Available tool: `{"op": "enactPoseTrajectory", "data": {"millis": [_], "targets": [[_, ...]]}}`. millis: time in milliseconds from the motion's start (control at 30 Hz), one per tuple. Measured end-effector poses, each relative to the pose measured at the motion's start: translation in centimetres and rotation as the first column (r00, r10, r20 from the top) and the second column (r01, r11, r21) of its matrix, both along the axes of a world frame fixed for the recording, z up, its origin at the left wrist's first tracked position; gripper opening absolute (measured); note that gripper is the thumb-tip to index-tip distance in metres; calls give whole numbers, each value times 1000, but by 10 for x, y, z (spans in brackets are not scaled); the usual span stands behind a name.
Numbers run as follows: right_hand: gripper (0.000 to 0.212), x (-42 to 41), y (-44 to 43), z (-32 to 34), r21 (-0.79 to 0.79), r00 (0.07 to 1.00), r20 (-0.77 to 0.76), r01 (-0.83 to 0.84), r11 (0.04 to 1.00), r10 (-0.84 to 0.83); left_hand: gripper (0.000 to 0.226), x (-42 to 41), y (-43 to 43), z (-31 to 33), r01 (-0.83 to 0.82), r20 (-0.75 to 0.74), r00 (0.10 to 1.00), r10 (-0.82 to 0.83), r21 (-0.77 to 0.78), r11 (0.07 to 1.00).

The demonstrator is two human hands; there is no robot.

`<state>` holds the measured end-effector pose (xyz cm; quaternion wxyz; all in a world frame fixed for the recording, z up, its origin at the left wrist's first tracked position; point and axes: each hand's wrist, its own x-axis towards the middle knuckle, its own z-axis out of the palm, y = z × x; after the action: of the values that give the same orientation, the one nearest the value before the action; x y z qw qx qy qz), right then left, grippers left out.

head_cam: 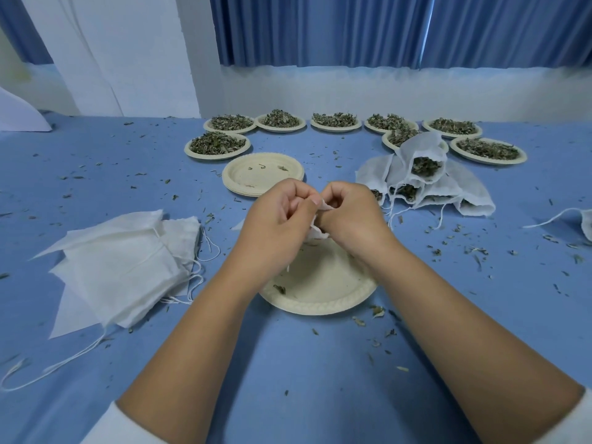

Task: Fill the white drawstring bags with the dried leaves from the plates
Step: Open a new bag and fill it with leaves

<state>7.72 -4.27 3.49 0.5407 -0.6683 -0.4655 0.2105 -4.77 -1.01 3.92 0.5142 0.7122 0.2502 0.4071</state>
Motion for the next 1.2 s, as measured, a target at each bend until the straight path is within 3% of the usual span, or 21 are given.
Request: {"op": "enactPoseTrajectory", "data": {"millis": [100, 233, 567, 767, 967, 1100, 1200], "targets": [[28, 1, -2, 0, -15, 999, -32, -16, 1000, 15, 15, 0, 1, 1, -18, 41, 999, 20, -46, 999], [3, 10, -9, 8, 4, 940, -287, -194, 981, 187, 16, -2, 5, 2, -93, 72, 993, 97, -56, 994], [16, 24, -18, 23, -117, 836, -379, -470, 875, 398, 18, -5, 12, 3, -151, 89, 983, 159, -96, 984], [12, 14, -15, 17, -98, 823, -471, -407, 908, 318, 14, -5, 8, 2, -61, 54, 997, 64, -42, 997], [20, 7, -12, 10, -51, 902, -353, -284, 957, 249, 14, -4, 4, 2, 4, 83, 997, 0, -42, 999], [20, 0, -9, 5, -99, 987, -76, -147, 984, 140, 12, -2, 2, 0, 49, 78, 996, -47, -16, 999], [25, -4, -5, 2, -60, 997, 58, -43, 997, 47, 13, 0, 2, -3, 47, 66, 997, -48, 10, 999]]}}
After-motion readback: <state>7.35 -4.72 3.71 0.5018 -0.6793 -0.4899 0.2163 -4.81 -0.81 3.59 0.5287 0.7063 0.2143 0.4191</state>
